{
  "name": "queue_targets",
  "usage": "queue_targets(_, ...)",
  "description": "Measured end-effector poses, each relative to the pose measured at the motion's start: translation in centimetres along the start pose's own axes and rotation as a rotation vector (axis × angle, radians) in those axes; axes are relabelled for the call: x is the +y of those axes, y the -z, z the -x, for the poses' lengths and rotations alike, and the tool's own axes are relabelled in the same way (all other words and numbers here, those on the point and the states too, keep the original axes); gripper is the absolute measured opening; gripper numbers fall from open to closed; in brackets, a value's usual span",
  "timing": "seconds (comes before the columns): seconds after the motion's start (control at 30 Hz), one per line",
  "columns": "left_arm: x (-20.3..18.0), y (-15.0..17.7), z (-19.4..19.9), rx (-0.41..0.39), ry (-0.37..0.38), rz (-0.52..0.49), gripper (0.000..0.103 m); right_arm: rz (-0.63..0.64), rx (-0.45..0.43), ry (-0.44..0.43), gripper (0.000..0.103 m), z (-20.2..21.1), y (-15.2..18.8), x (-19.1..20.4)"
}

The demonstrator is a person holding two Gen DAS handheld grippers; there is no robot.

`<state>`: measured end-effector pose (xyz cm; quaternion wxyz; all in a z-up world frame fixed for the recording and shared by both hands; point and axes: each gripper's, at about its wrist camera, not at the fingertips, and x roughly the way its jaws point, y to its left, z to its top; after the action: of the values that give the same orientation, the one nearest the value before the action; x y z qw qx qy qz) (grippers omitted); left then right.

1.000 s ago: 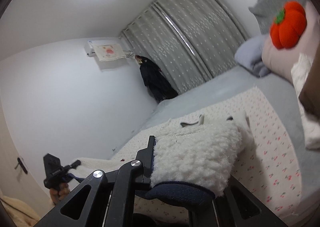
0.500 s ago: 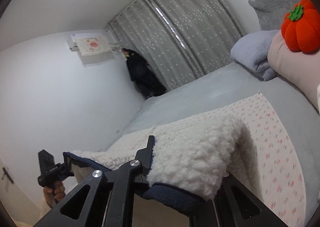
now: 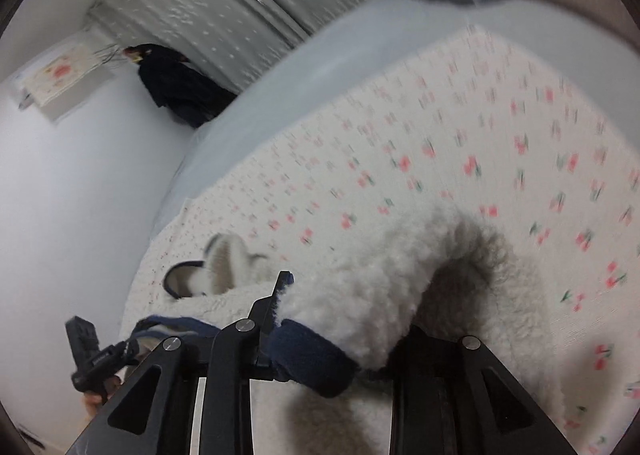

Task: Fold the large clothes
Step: 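Lift the hem with both tools and fold it toward the collar, then open both tools and smooth the folded jacket flat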

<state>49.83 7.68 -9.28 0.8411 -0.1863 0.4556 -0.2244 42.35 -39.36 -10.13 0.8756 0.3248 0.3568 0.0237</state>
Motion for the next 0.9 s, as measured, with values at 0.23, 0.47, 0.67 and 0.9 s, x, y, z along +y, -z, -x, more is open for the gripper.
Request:
queue_targets(0.23,-3.0,-0.1,5.1,-0.025,0.025,-0.131,0.046,0.115,-0.053,0.007,0.077,4.6,-0.5,0.9)
queue_targets(0.47,-4.3,1.3,9.4,-0.231,-0.006,-0.169,0.091,0.282,-0.116,0.073,0.077,10.6,1.0,3.6)
queue_targets(0.67,-5.2,1.0,6.4,-0.194,-0.065,-0.192,0.093,0.541,-0.047,0.21,0.077,7.4,3.4,9.1)
queue_targets(0.9,-5.2,-1.5,-2.5,-0.11,-0.449,-0.345,0.089,0.629,-0.051,0.469,0.072,-1.1,1.5,9.5)
